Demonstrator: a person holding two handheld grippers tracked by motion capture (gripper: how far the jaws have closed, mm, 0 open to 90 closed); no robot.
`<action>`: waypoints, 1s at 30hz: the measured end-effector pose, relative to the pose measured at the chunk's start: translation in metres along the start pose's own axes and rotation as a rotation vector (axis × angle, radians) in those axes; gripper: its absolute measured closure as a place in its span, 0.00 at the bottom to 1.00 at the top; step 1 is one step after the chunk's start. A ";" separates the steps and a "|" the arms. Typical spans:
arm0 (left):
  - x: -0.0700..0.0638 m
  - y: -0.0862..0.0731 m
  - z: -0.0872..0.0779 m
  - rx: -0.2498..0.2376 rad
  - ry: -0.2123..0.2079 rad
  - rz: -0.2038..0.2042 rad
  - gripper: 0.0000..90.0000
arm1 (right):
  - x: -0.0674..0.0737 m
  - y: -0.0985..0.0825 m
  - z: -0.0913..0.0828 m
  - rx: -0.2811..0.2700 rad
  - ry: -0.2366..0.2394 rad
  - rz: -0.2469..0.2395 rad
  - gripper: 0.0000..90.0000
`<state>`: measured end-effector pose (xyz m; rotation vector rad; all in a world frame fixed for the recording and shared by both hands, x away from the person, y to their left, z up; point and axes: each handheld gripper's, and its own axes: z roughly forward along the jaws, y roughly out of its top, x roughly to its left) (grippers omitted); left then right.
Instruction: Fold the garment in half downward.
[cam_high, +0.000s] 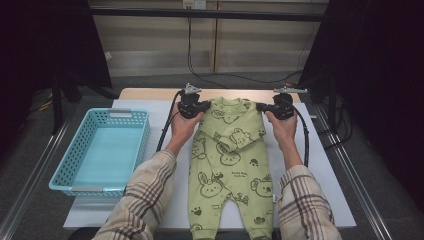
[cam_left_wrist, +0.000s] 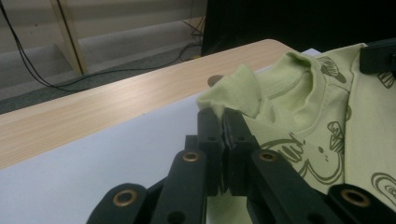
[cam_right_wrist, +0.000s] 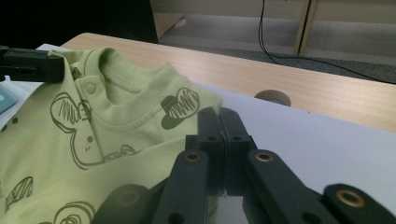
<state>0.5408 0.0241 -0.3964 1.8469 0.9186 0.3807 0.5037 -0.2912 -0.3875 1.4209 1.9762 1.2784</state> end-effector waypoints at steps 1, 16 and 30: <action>0.000 0.000 -0.001 0.003 -0.001 0.007 0.97 | 0.000 0.000 0.000 -0.001 0.003 -0.003 0.99; 0.001 0.010 -0.003 -0.027 0.034 0.010 0.97 | 0.003 0.010 0.004 -0.016 -0.010 -0.009 0.99; 0.000 0.023 0.001 -0.044 0.033 0.008 0.97 | 0.000 0.020 0.006 -0.041 -0.043 -0.004 0.99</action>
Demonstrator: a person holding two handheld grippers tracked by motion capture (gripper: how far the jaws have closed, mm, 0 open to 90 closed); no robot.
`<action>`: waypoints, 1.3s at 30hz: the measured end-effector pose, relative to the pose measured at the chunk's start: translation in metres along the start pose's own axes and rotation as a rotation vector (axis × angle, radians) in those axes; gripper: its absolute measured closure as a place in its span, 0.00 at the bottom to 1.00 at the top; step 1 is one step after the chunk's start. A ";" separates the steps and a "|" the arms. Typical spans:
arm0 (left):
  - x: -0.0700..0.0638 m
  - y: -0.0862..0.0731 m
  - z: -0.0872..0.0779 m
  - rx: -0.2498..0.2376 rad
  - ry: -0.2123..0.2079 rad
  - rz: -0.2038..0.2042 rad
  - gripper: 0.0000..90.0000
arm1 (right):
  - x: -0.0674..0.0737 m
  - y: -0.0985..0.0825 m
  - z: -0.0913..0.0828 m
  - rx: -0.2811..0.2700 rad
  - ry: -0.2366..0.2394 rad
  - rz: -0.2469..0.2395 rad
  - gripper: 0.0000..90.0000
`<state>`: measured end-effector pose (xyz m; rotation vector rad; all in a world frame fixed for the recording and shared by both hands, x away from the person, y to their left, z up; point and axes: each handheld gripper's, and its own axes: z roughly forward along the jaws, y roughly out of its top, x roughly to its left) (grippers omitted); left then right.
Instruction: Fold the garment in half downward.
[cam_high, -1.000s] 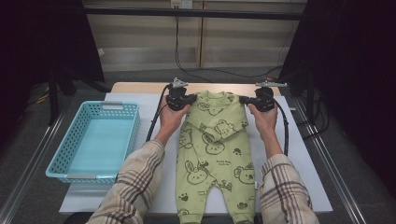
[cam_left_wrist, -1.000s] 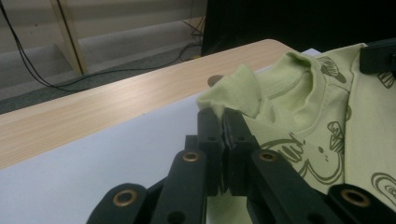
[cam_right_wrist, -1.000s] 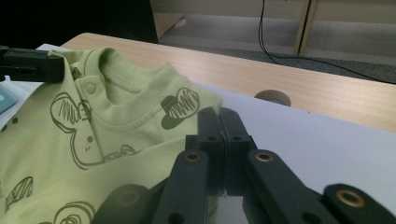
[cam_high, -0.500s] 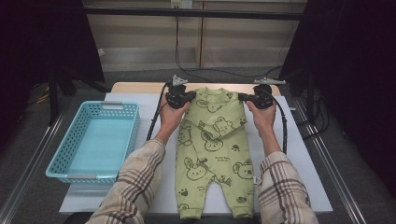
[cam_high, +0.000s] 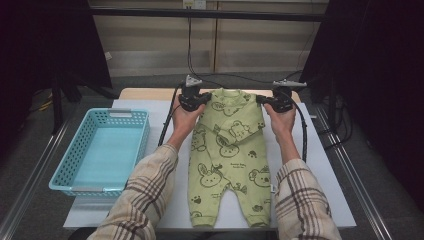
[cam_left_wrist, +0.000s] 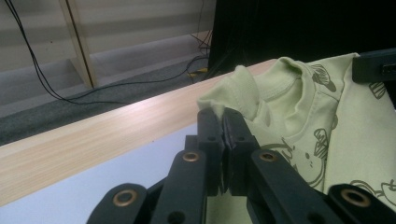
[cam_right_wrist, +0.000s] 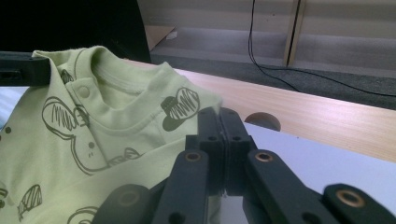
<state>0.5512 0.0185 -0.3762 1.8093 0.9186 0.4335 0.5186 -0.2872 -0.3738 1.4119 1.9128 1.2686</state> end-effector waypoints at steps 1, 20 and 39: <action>0.000 0.000 0.000 -0.003 0.000 -0.004 0.97 | 0.001 0.001 0.000 -0.003 0.002 0.009 0.99; 0.006 -0.004 0.000 0.013 -0.018 -0.013 0.97 | 0.005 0.002 0.003 -0.004 0.016 -0.003 0.99; 0.000 -0.020 -0.018 0.002 -0.043 -0.013 0.97 | 0.010 -0.014 -0.008 -0.008 0.039 -0.005 0.99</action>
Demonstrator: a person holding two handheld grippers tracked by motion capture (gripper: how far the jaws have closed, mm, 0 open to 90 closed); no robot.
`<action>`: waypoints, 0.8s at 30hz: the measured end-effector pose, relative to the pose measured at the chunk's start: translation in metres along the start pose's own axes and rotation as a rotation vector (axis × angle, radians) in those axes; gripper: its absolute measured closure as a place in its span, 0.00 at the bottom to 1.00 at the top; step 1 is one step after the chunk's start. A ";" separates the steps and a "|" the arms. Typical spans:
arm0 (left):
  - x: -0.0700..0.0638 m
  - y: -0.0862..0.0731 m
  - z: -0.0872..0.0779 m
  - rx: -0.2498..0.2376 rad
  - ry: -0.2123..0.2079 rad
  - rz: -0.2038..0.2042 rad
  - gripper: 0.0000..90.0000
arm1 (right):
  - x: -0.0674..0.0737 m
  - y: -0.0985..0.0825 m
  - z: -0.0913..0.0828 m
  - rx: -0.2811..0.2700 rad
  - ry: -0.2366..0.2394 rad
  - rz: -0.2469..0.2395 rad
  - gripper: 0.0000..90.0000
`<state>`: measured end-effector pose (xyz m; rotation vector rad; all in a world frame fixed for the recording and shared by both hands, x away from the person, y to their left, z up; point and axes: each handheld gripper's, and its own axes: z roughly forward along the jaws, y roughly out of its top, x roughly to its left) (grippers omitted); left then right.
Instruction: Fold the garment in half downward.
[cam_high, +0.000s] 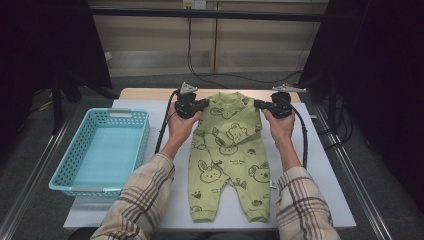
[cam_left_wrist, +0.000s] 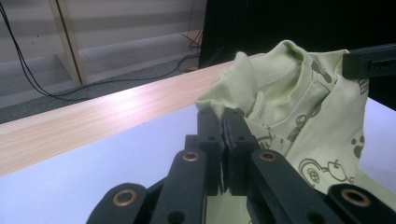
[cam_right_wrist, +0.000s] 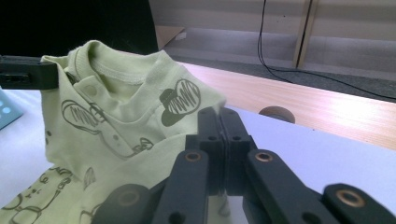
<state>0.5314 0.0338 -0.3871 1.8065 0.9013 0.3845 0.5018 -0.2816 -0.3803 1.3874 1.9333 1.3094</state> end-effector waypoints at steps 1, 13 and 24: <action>0.000 0.000 0.000 0.000 0.000 0.000 0.97 | 0.000 0.000 0.000 0.000 0.000 0.000 0.99; -0.006 -0.001 -0.010 -0.007 -0.016 0.020 0.97 | 0.007 -0.003 -0.010 -0.012 0.012 -0.029 0.99; -0.013 -0.004 -0.017 -0.003 -0.026 0.045 0.97 | 0.012 -0.009 -0.016 -0.007 0.022 -0.035 0.99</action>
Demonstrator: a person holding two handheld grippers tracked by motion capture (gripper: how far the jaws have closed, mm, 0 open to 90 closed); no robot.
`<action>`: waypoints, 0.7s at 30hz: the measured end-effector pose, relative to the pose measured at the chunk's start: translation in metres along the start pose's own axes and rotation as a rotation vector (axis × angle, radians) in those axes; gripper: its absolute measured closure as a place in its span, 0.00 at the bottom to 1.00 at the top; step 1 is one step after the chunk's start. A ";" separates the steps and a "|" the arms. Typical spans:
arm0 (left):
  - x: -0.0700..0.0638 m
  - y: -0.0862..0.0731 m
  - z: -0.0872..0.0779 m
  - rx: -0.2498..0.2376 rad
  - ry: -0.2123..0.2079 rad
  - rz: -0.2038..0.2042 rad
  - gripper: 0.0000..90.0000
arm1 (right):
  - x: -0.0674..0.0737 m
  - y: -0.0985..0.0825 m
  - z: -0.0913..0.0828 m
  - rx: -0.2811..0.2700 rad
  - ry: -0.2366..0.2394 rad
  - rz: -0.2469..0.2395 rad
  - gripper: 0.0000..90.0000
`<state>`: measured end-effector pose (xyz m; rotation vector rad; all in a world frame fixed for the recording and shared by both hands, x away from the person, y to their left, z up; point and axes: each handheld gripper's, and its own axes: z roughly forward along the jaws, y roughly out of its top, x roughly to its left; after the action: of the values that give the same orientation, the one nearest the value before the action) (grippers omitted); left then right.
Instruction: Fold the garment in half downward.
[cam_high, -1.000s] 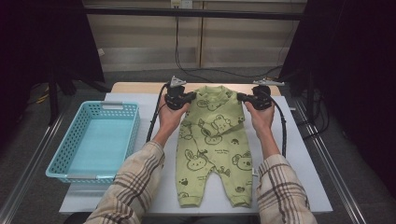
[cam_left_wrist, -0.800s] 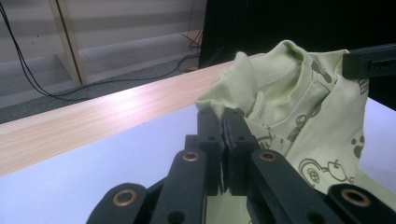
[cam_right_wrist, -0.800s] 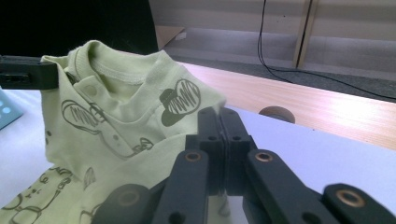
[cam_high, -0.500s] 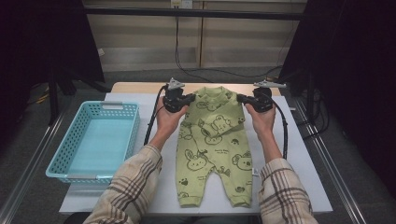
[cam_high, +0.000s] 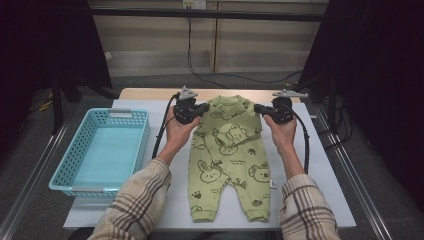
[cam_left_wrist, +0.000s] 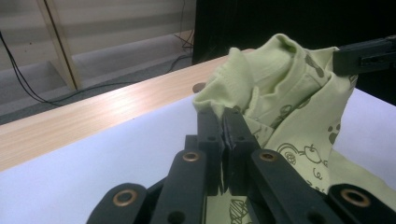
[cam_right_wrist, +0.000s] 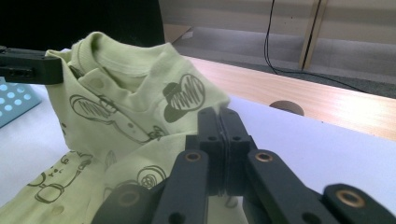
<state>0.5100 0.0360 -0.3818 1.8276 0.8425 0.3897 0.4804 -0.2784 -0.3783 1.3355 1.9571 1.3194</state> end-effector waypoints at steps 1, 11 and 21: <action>0.000 0.000 0.000 0.000 0.000 0.000 0.97 | 0.001 0.000 -0.001 -0.003 0.002 -0.002 0.99; -0.004 0.001 -0.013 -0.015 -0.016 0.002 0.97 | 0.004 0.002 -0.011 -0.013 0.021 -0.010 0.99; -0.008 -0.004 -0.024 -0.020 -0.029 0.006 0.97 | 0.009 -0.002 -0.020 -0.028 0.048 -0.013 0.99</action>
<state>0.4887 0.0473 -0.3749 1.8137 0.8108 0.3739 0.4602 -0.2795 -0.3700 1.2876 1.9677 1.3800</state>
